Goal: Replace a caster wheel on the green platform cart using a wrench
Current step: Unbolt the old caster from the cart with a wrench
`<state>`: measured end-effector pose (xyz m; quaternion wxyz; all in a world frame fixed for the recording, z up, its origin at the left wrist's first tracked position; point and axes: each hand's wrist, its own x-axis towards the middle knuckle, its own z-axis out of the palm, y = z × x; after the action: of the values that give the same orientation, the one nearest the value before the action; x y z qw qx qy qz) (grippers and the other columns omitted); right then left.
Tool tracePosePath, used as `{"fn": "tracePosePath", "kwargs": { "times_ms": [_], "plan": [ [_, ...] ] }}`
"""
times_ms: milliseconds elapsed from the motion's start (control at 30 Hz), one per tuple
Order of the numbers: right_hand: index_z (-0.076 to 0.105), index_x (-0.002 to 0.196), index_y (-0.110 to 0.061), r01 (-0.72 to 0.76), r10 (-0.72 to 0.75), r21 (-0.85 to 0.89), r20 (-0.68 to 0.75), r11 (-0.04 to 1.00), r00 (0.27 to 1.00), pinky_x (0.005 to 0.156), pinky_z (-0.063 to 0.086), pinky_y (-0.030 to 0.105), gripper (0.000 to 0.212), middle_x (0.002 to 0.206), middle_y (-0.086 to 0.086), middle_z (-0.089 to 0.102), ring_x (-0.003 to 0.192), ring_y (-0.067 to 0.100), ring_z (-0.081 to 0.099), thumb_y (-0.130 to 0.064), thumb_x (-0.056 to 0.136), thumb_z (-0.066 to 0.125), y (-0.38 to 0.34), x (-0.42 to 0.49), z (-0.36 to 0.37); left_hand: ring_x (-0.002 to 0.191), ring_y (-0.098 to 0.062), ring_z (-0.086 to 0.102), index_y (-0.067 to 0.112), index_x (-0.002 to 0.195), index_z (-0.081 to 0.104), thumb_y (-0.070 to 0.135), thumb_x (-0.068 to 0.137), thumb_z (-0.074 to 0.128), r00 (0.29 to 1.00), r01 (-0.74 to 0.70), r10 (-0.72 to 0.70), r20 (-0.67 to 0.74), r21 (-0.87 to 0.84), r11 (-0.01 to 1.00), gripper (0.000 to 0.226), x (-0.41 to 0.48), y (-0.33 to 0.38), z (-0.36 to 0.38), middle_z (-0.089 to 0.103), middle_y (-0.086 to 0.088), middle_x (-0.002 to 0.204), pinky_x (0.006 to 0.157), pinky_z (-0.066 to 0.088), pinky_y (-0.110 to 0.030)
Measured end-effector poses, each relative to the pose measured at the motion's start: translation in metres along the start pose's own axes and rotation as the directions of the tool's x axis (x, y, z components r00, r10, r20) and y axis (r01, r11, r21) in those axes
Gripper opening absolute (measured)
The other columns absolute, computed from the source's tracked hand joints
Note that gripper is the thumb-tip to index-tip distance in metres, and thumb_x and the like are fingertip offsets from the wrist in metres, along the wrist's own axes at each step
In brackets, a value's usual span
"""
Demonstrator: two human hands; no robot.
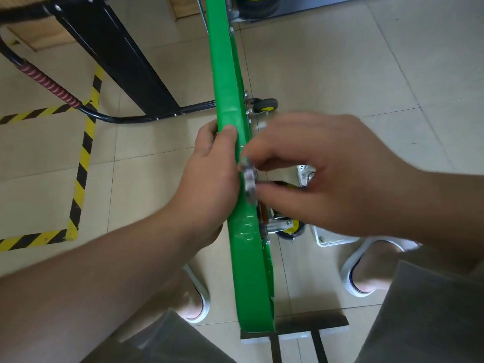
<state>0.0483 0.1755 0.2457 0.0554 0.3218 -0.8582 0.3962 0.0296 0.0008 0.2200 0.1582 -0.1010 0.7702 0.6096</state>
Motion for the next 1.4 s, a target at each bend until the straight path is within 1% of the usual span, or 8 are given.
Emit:
{"fn": "tracePosePath", "kwargs": {
  "times_ms": [33, 100, 167, 333, 400, 533, 833, 1400],
  "plan": [
    [0.073, 0.103, -0.017, 0.049, -0.048, -0.071, 0.011, 0.996, 0.999, 0.074, 0.05, 0.024, 0.014, 0.092, -0.002, 0.066, 0.085, 0.011, 0.061, -0.02, 0.089, 0.074, 0.0, -0.004, 0.002, 0.115, -0.021, 0.066, 0.011, 0.141, 0.051, 0.028, 0.099, 0.051, 1.0, -0.001, 0.001, -0.006, 0.039, 0.999, 0.045, 0.0, 0.002, 0.001, 0.066, -0.009, 0.121, 0.1, 0.056, -0.046],
    [0.074, 0.106, -0.015, 0.119, -0.113, -0.146, 0.049, 0.982, 0.992, 0.074, 0.047, 0.022, 0.017, 0.097, 0.001, 0.067, 0.087, 0.014, 0.06, -0.018, 0.089, 0.073, 0.002, -0.011, 0.005, 0.091, 0.032, 0.05, 0.017, 0.148, 0.046, 0.02, 0.105, 0.053, 1.0, -0.019, 0.019, 0.004, -0.007, 1.0, 0.043, 0.001, 0.001, 0.002, 0.051, 0.028, 0.107, 0.078, 0.045, 0.001],
    [0.075, 0.107, -0.012, 0.17, -0.159, -0.185, 0.073, 0.968, 0.985, 0.076, 0.05, 0.026, 0.018, 0.102, 0.006, 0.069, 0.091, 0.019, 0.063, -0.016, 0.089, 0.073, 0.003, -0.016, 0.007, 0.07, 0.045, 0.032, 0.02, 0.152, 0.041, 0.013, 0.108, 0.049, 1.0, 0.0, 0.001, -0.023, 0.018, 1.0, 0.045, -0.002, 0.001, 0.002, 0.034, 0.035, 0.096, 0.062, 0.031, 0.01],
    [0.074, 0.11, -0.01, 0.191, -0.187, -0.201, 0.038, 0.961, 0.982, 0.085, 0.047, 0.02, 0.018, 0.105, 0.007, 0.07, 0.095, 0.018, 0.063, -0.015, 0.093, 0.07, 0.0, -0.011, 0.002, 0.106, -0.002, 0.067, 0.012, 0.139, 0.055, 0.027, 0.093, 0.054, 0.999, -0.012, 0.018, -0.04, 0.143, 0.99, 0.049, 0.0, 0.004, 0.001, 0.067, 0.004, 0.116, 0.098, 0.057, -0.036],
    [0.072, 0.112, -0.01, 0.157, -0.167, -0.196, -0.033, 0.968, 0.985, 0.085, 0.053, 0.025, 0.019, 0.104, 0.004, 0.071, 0.095, 0.017, 0.065, -0.017, 0.095, 0.069, -0.003, -0.004, -0.006, 0.107, -0.028, 0.07, 0.012, 0.134, 0.06, 0.029, 0.089, 0.05, 0.998, 0.02, -0.017, -0.059, 0.054, 0.998, 0.049, -0.002, 0.004, 0.003, 0.07, -0.012, 0.115, 0.095, 0.058, -0.05],
    [0.068, 0.114, -0.008, -0.107, 0.12, 0.091, -0.162, 0.99, 0.979, 0.08, 0.061, 0.031, 0.023, 0.1, 0.0, 0.073, 0.092, 0.012, 0.072, -0.02, 0.094, 0.071, 0.005, 0.015, -0.017, 0.064, -0.013, 0.065, 0.033, 0.12, 0.061, 0.035, 0.108, 0.041, 0.995, 0.091, -0.092, -0.03, -0.035, 0.995, 0.023, -0.004, 0.011, 0.004, 0.066, 0.002, 0.071, 0.05, 0.053, -0.023],
    [0.066, 0.11, 0.0, -0.568, 0.71, 0.623, 0.028, 0.538, 0.704, 0.073, 0.064, 0.032, 0.015, 0.088, 0.014, 0.074, 0.078, 0.024, 0.078, -0.009, 0.098, 0.066, 0.052, 0.049, -0.016, 0.066, -0.014, 0.057, 0.037, 0.123, 0.06, 0.042, 0.108, 0.039, 0.991, 0.126, -0.128, -0.043, -0.05, 0.991, 0.026, -0.005, 0.014, 0.006, 0.058, 0.0, 0.079, 0.057, 0.052, -0.03],
    [0.062, 0.117, 0.006, -0.702, 0.787, 0.674, 0.297, 0.229, 0.541, 0.073, 0.064, 0.032, 0.028, 0.109, 0.027, 0.072, 0.087, 0.032, 0.078, -0.011, 0.097, 0.068, 0.062, 0.054, 0.018, 0.067, -0.014, 0.058, 0.037, 0.126, 0.059, 0.042, 0.108, 0.039, 0.987, 0.148, -0.151, -0.057, -0.05, 0.988, 0.027, -0.009, 0.019, 0.006, 0.059, -0.002, 0.082, 0.052, 0.051, -0.025]
  ]
}}
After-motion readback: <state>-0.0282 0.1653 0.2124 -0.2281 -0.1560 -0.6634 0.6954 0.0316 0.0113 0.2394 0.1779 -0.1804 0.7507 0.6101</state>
